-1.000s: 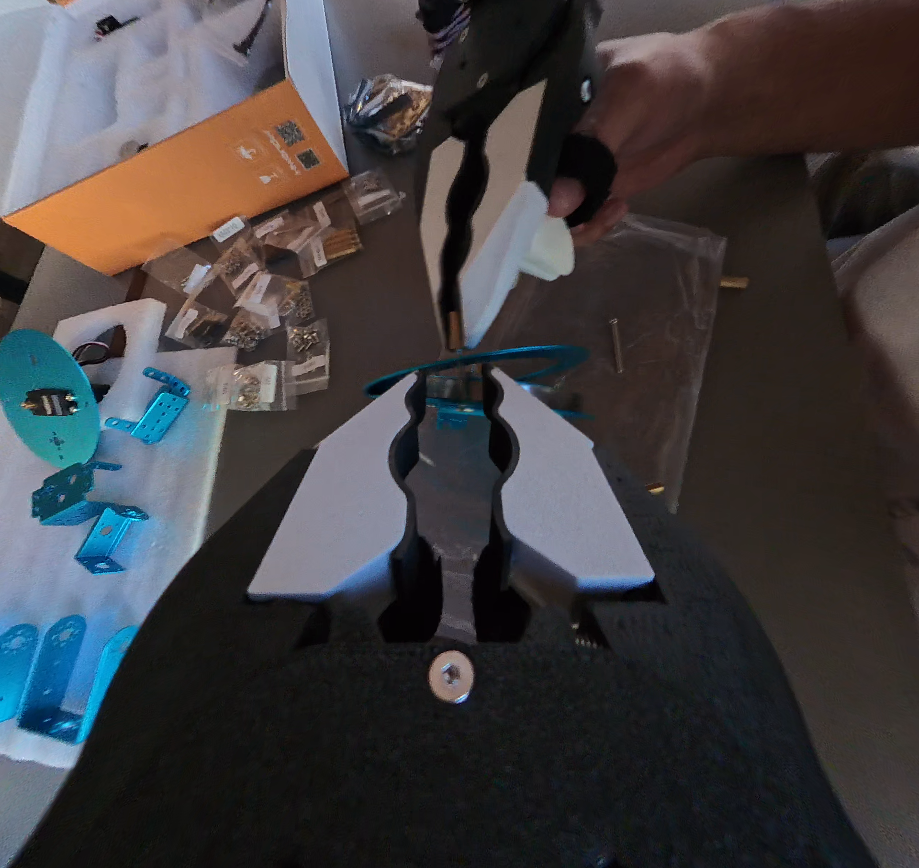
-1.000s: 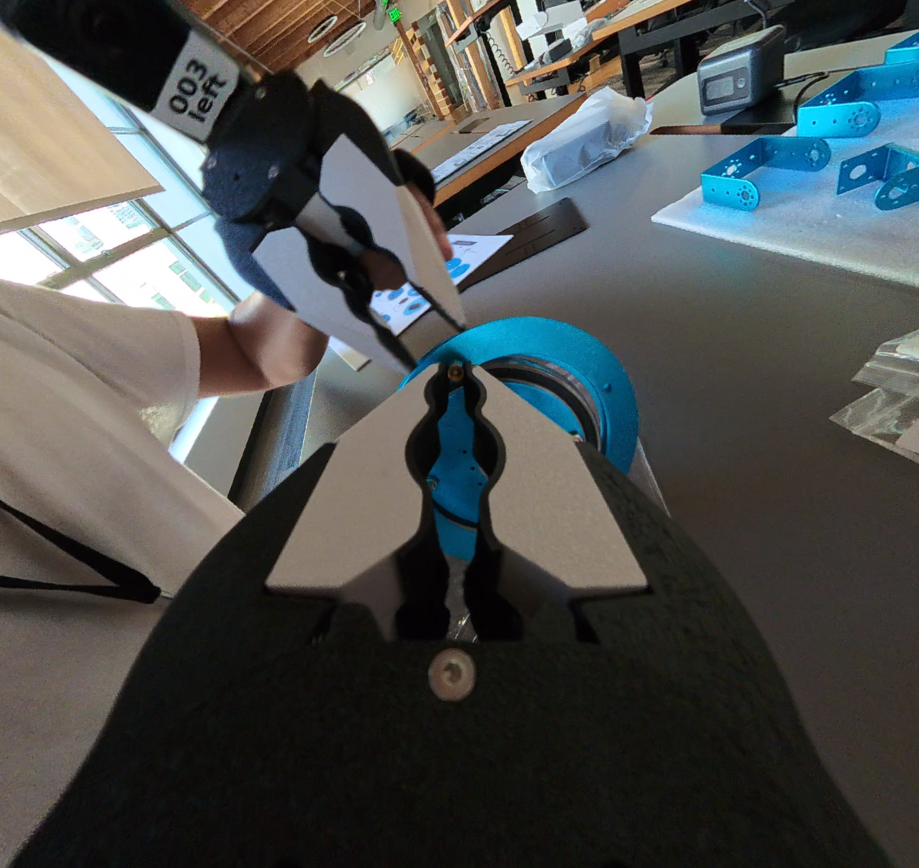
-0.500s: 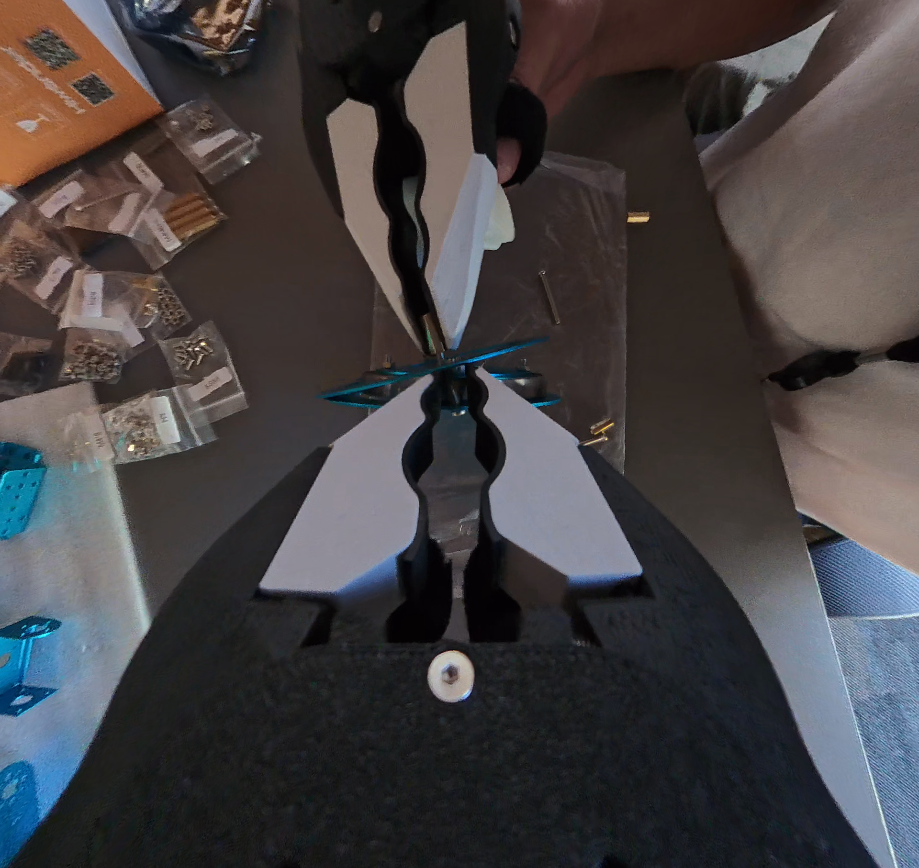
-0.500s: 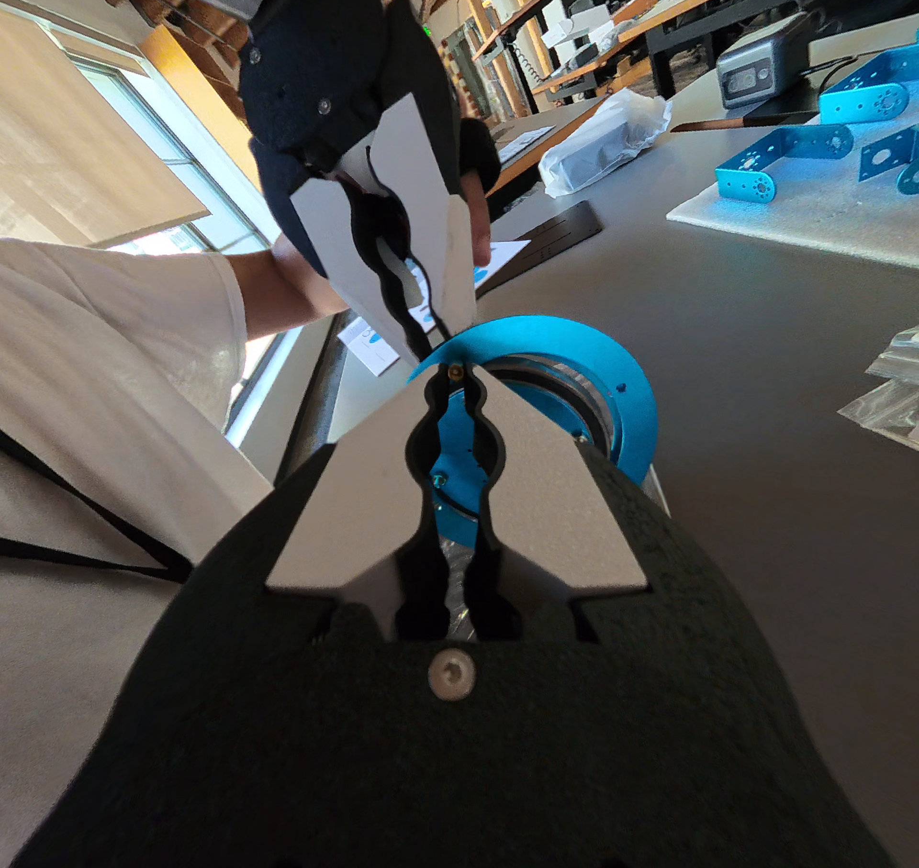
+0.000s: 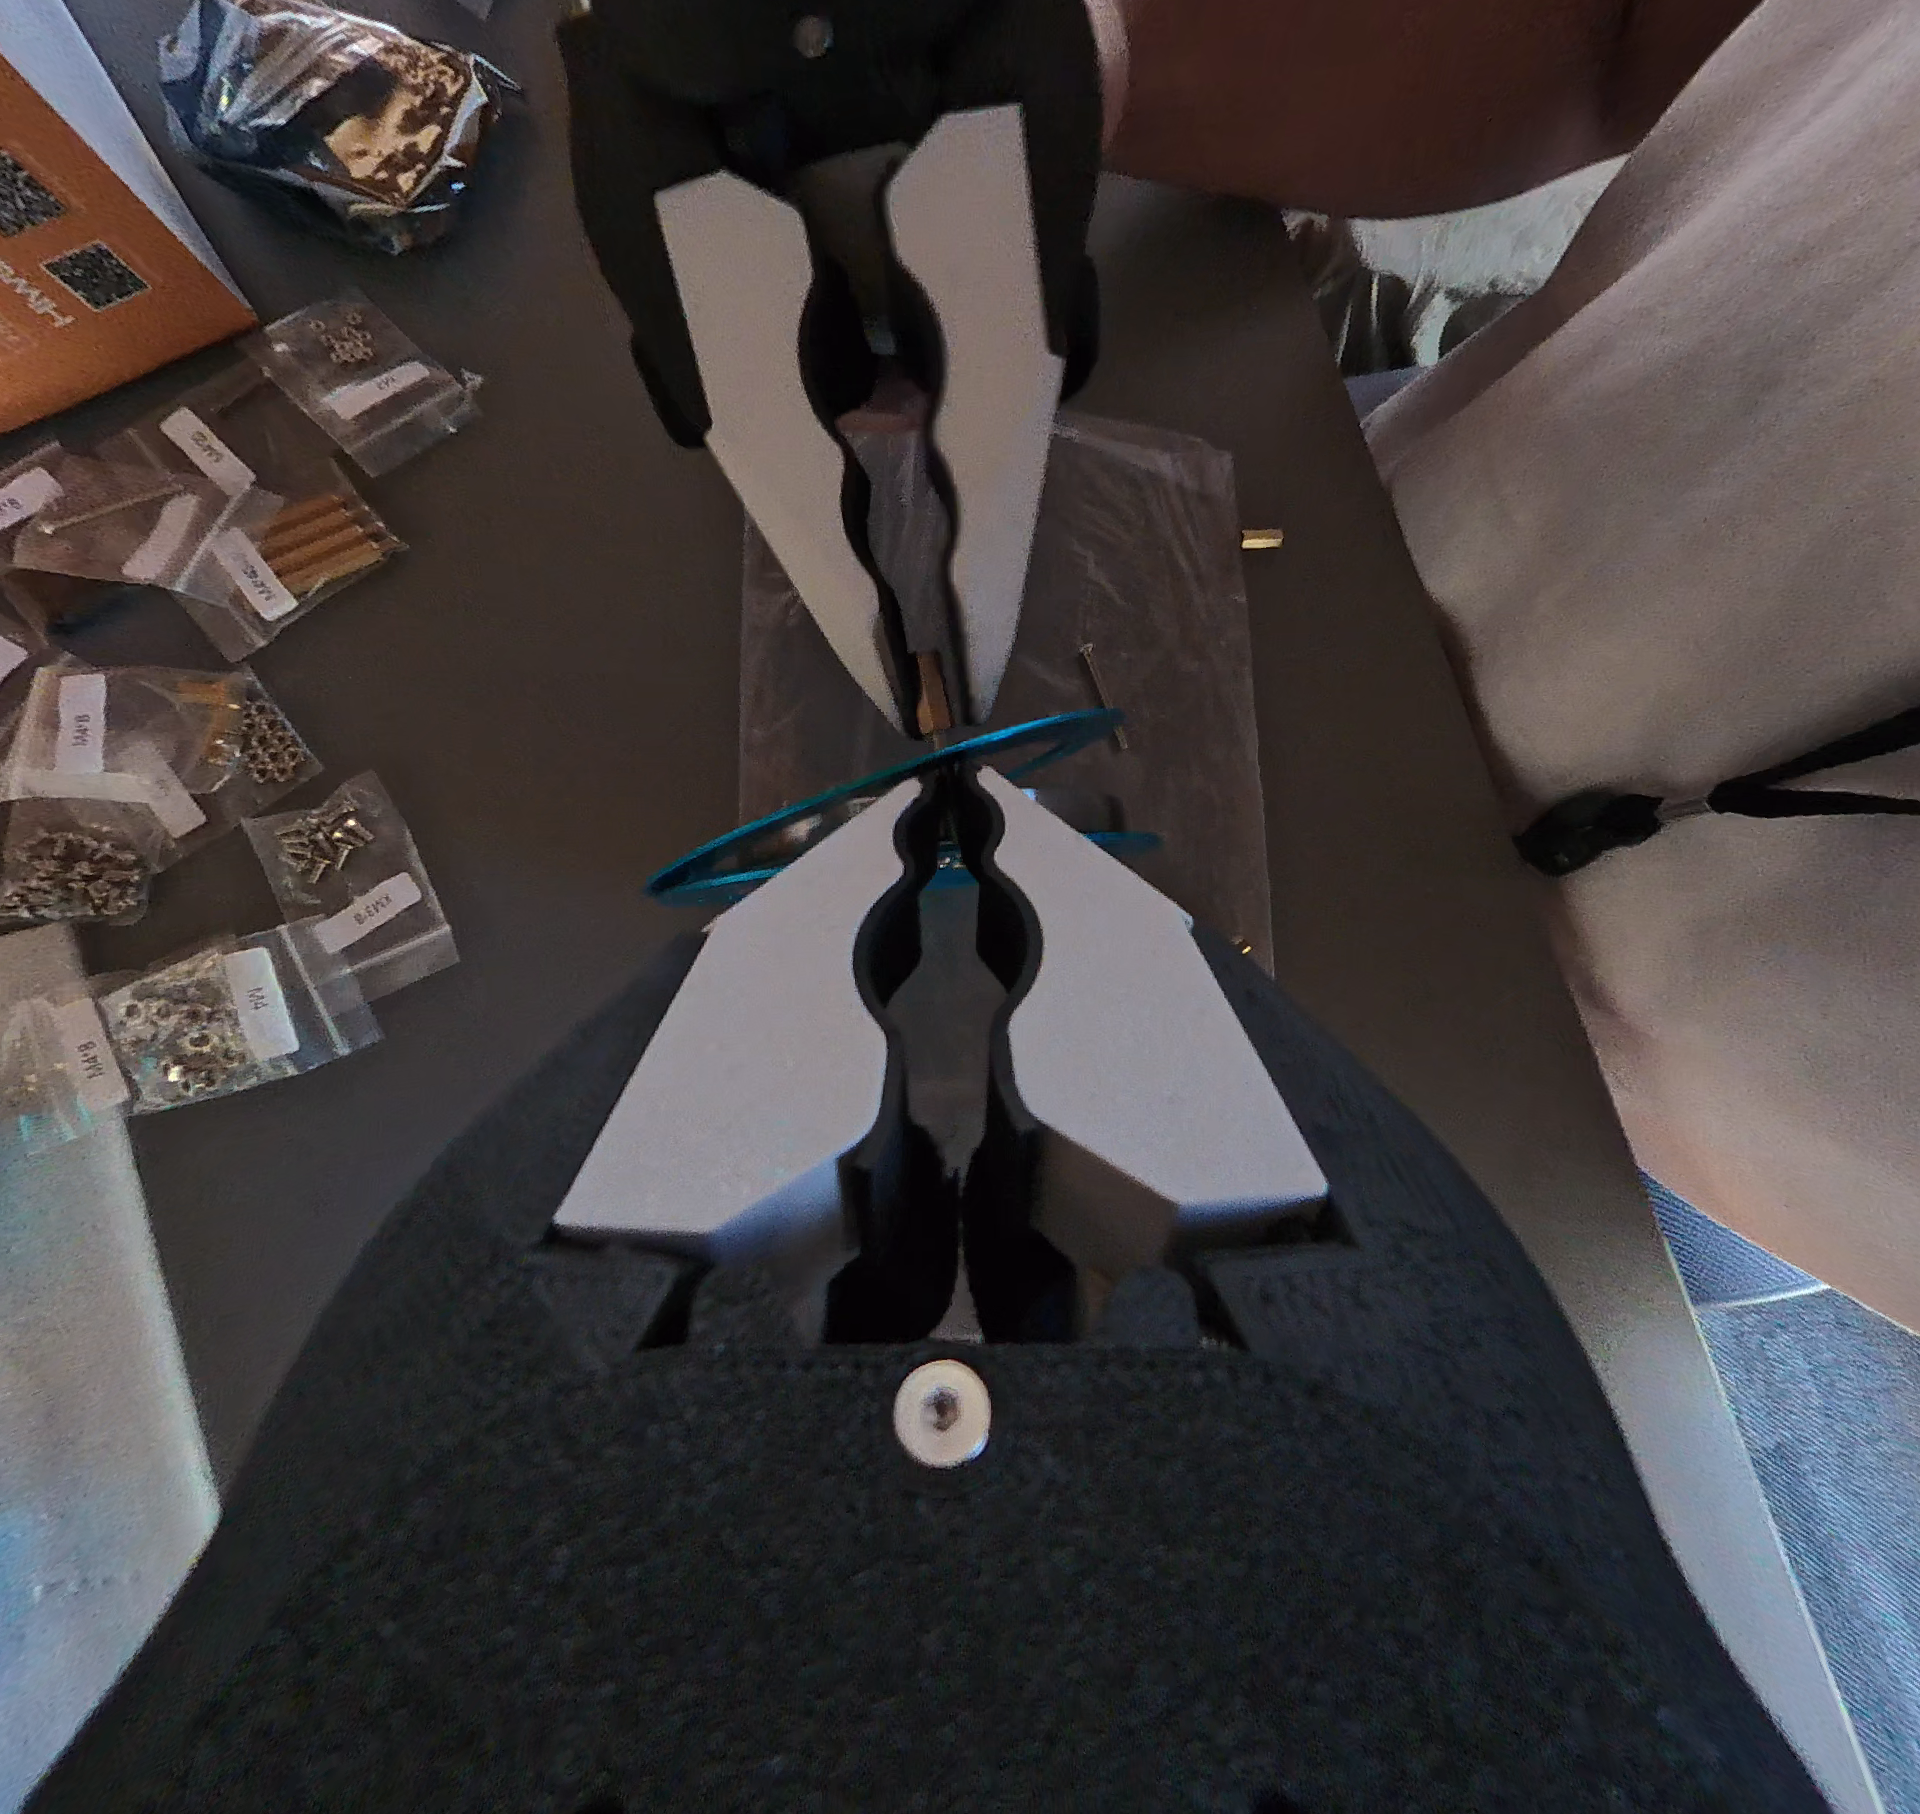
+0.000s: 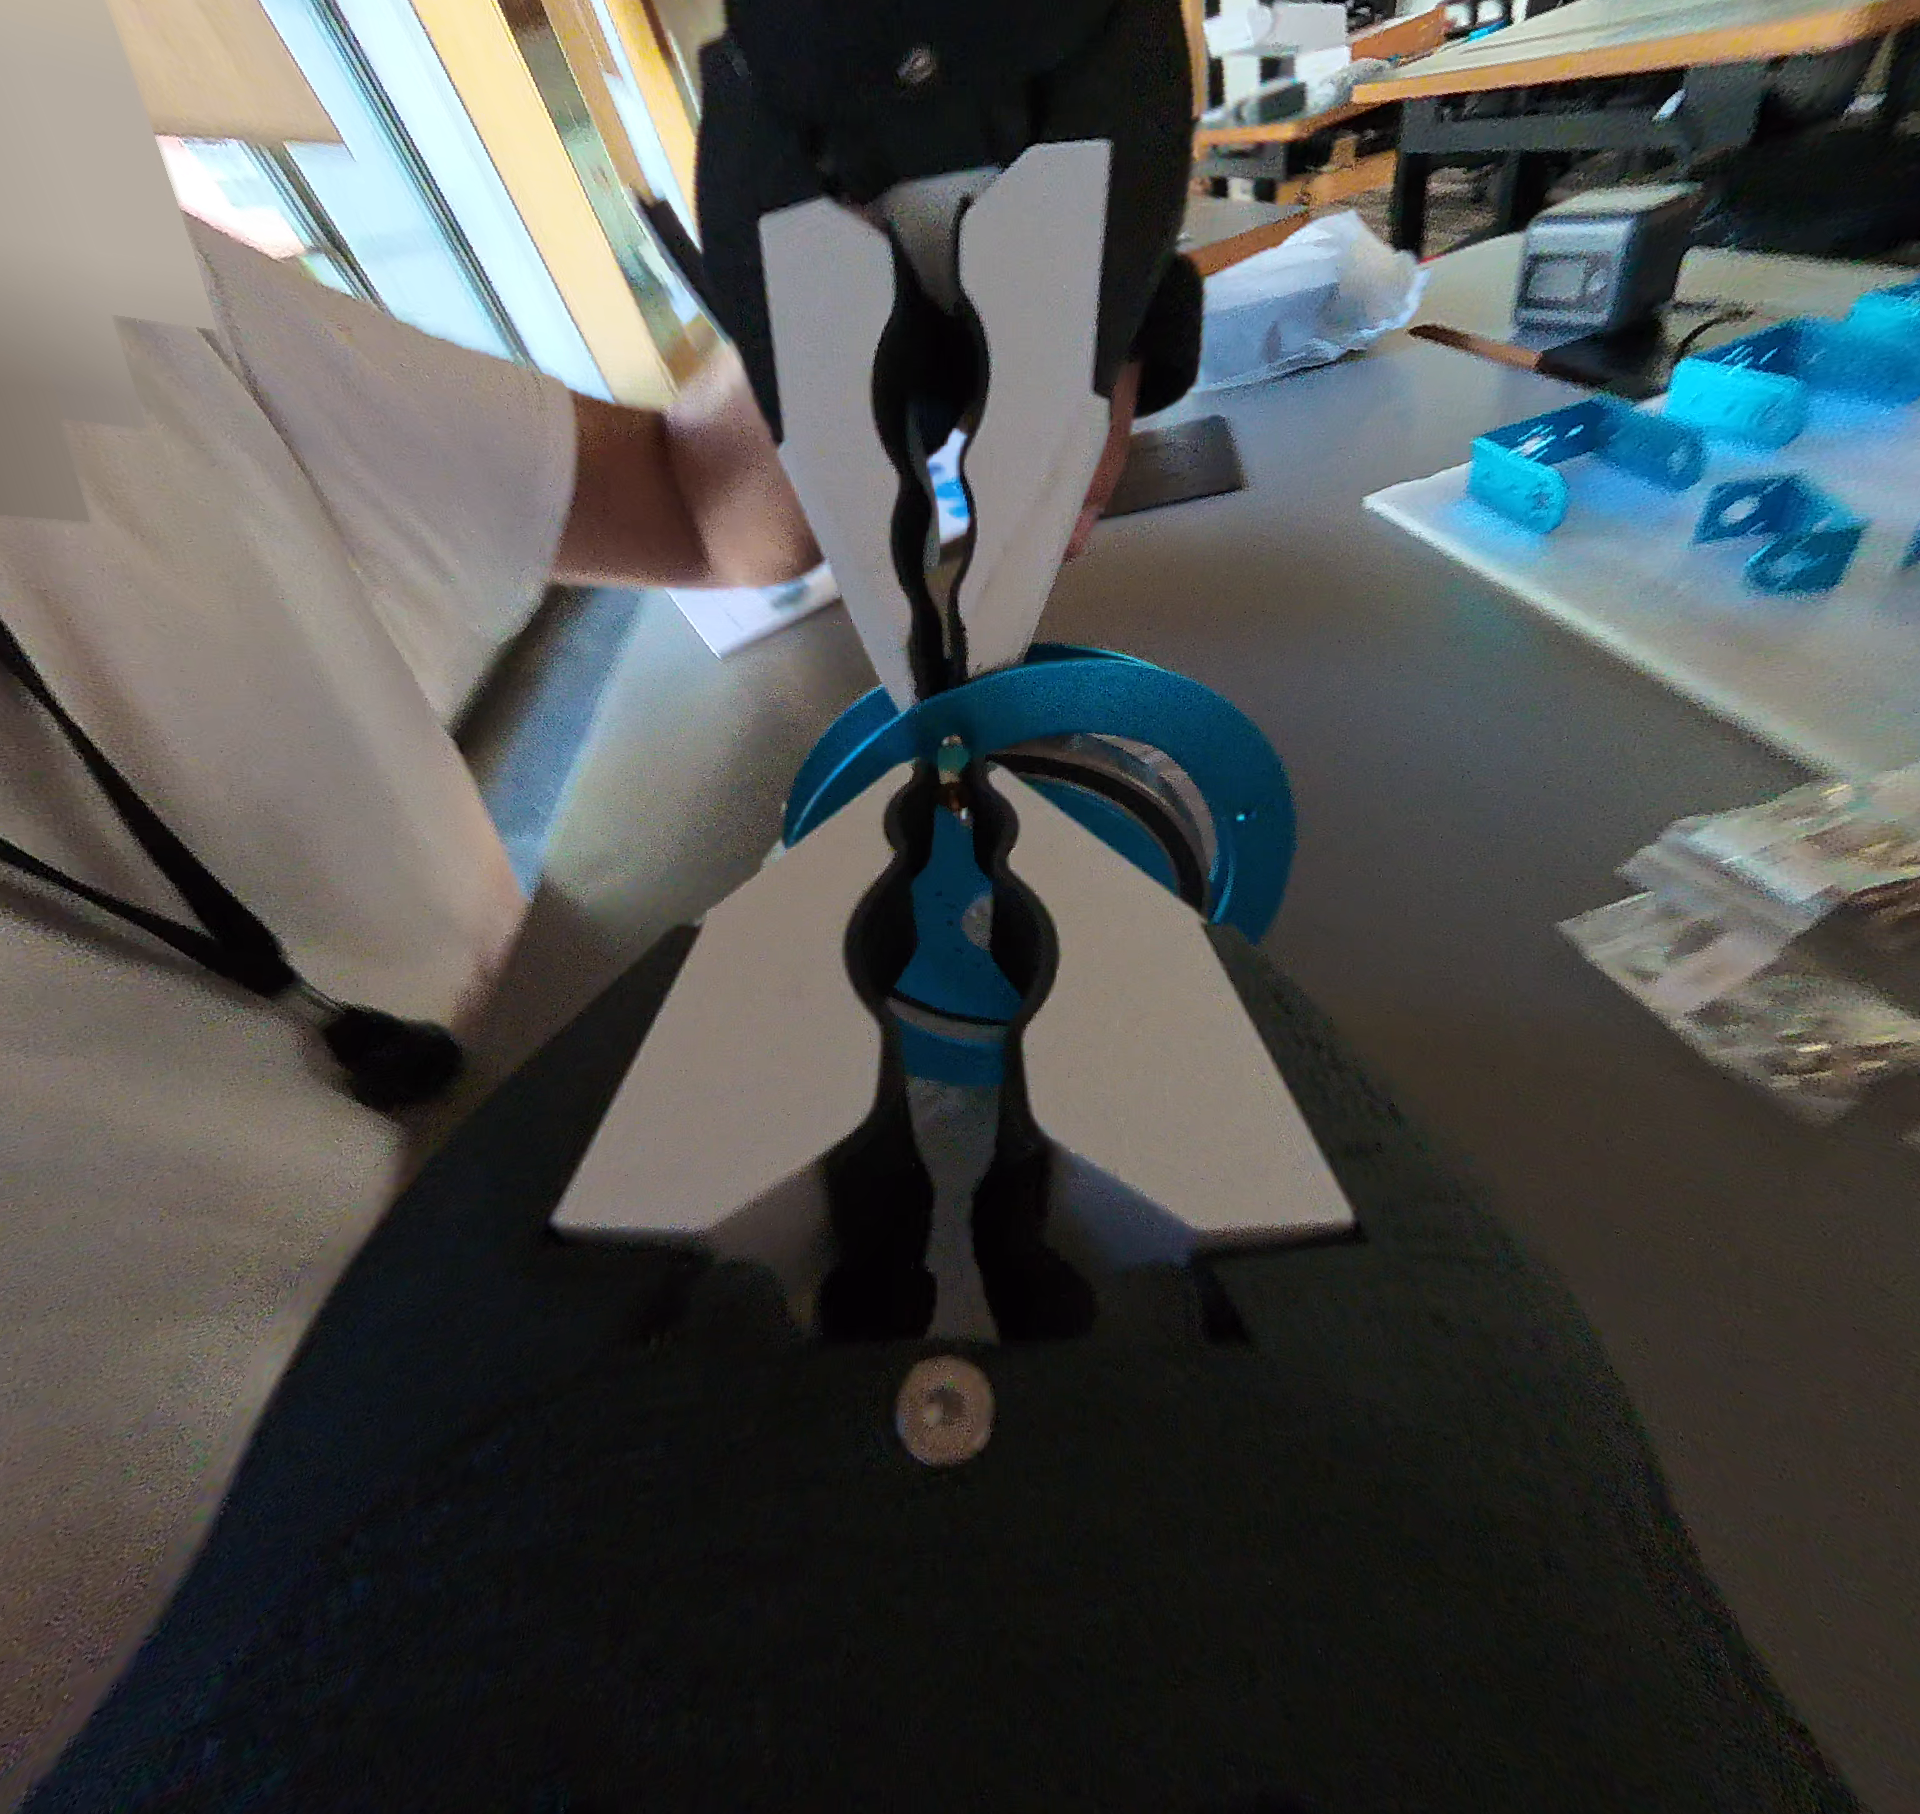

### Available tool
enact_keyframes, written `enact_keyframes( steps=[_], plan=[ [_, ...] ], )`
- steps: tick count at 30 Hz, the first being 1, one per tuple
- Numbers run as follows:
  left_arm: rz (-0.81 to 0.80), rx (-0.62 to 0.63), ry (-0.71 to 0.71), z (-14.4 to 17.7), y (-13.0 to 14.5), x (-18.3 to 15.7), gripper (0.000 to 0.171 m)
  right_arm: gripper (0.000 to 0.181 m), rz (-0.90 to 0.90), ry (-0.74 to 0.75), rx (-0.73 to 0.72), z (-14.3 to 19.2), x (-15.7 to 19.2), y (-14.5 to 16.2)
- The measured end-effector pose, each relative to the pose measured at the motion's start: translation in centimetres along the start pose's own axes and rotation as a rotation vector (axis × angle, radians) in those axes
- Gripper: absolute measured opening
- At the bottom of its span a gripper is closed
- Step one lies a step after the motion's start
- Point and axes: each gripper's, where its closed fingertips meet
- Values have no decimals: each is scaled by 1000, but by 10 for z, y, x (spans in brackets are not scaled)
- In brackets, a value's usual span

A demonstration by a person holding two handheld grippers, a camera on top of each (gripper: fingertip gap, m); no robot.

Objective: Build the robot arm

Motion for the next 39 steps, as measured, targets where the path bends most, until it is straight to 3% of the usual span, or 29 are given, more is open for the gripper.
enact_keyframes(
  steps=[6, 8, 11, 16, 22, 30, 33, 35, 39],
  plan=[
    [-3, -29, -5, 4, 2, 6, 3, 29, 571, 190, 100, 3, -16, 11],
    [-4, -37, 12, 5, 3, 4, 3, 30, 760, 271, 32, 7, -20, 3],
    [1, -48, 21, 6, 4, 5, 3, 19, 856, 320, -74, 11, -14, -12],
    [-5, -59, 56, 7, 5, 3, 3, 26, 1038, 227, 64, 1, -8, -1],
    [4, -75, 76, 9, 6, 5, 3, 5, 1179, 221, 71, -5, -11, -10],
    [0, -75, 76, 9, 6, 5, 3, 4, 1162, 175, 108, -10, -13, -8],
    [4, -78, 79, 9, 6, 5, 3, 4, 1074, 146, 145, -10, -14, -8],
    [3, -80, 82, 9, 6, 4, 3, 4, 922, 97, 204, -10, -13, -8],
    [1, -70, 55, 10, 8, 6, 3, 4, 334, 33, 234, -11, -14, -5]
  ],
)
Point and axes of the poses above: each gripper's, where its closed fingertips meet, z back along the fingers, y out of its underside, x = y × z across the jaws, and after that the axes turned 7 degrees about y, right-handed
